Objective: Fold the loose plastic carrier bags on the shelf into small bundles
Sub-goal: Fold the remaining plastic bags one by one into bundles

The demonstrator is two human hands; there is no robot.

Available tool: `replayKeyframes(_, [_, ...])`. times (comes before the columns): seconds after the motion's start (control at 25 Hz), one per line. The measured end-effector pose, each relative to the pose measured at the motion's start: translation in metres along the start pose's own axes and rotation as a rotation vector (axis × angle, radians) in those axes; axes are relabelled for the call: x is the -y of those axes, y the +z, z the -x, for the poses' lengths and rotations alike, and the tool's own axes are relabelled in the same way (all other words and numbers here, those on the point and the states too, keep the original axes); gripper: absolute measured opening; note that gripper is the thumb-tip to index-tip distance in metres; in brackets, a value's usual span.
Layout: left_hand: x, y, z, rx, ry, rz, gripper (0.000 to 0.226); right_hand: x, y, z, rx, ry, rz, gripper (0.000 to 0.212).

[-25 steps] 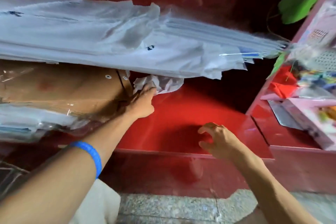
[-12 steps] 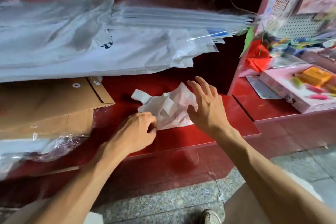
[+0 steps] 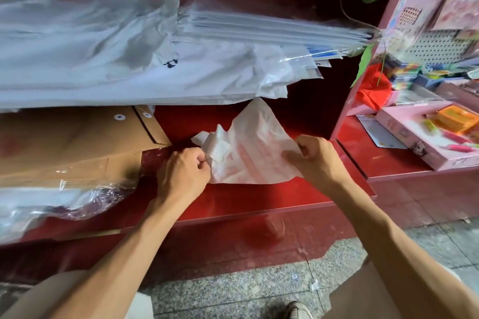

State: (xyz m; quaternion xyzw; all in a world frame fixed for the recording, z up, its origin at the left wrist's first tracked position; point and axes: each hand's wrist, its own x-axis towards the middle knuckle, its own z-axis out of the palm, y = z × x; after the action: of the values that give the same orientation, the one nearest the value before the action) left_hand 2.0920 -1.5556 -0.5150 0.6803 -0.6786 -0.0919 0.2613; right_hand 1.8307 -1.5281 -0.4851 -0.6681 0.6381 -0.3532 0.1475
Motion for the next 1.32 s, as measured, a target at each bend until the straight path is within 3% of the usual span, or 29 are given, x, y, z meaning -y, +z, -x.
replayKeyframes(0.12, [-0.010,0.008,-0.005,0.010,-0.113,0.220,0.016,0.007,-0.011,0.007,-0.197,-0.103,-0.004,0.028])
replayKeyframes(0.2, [-0.025,0.002,-0.005,0.149,-0.266,0.700,0.033,0.012,-0.011,0.017,-0.257,-0.405,0.151,0.026])
replayKeyframes(0.28, [-0.031,-0.009,-0.008,0.356,-0.416,1.017,0.062,0.013,-0.002,0.027,-0.173,-0.720,0.286,0.019])
replayKeyframes(0.36, [-0.031,-0.014,-0.012,0.570,-0.424,1.119,0.079,0.018,0.012,0.035,-0.029,-0.846,0.362,0.018])
replayKeyframes(0.44, [-0.029,-0.011,-0.014,0.641,-0.376,1.249,0.080,0.016,0.031,0.040,0.159,-0.898,0.482,0.023])
replayKeyframes(0.56, [-0.033,0.004,-0.009,0.600,-0.194,0.970,0.092,0.012,0.052,0.048,0.478,-0.869,0.553,0.040])
replayKeyframes(0.64, [-0.034,0.013,-0.005,0.486,-0.149,0.755,0.061,0.020,0.045,0.048,0.632,-0.649,0.256,0.061])
replayKeyframes(0.68, [-0.032,0.014,-0.006,0.421,-0.167,0.744,0.047,0.027,0.039,0.047,0.658,-0.506,0.051,0.063])
replayKeyframes(0.76, [-0.029,0.011,-0.011,0.324,-0.240,0.835,0.032,0.031,0.031,0.041,0.517,-0.278,-0.236,0.051])
replayKeyframes(0.8, [-0.029,0.007,-0.013,0.293,-0.267,0.917,0.031,0.027,0.030,0.036,0.439,-0.188,-0.217,0.049])
replayKeyframes(0.88, [-0.026,-0.001,-0.016,0.216,-0.303,1.030,0.031,0.019,0.031,0.029,0.402,-0.157,0.092,0.057])
replayKeyframes(0.96, [-0.020,-0.005,-0.017,0.148,-0.343,0.976,0.028,0.012,0.034,0.027,0.395,-0.139,0.235,0.069])
replayKeyframes(1.12, [0.006,-0.011,-0.018,0.176,-0.351,0.242,0.032,0.007,0.030,0.017,0.373,-0.015,0.237,0.073])
replayKeyframes(1.24, [0.015,-0.014,-0.008,0.156,-0.116,-0.143,0.048,0.003,0.028,0.010,0.397,0.044,0.336,0.057])
replayKeyframes(1.32, [0.015,-0.011,-0.005,0.061,0.143,-0.228,0.063,0.002,0.027,0.006,0.398,0.098,0.402,0.049])
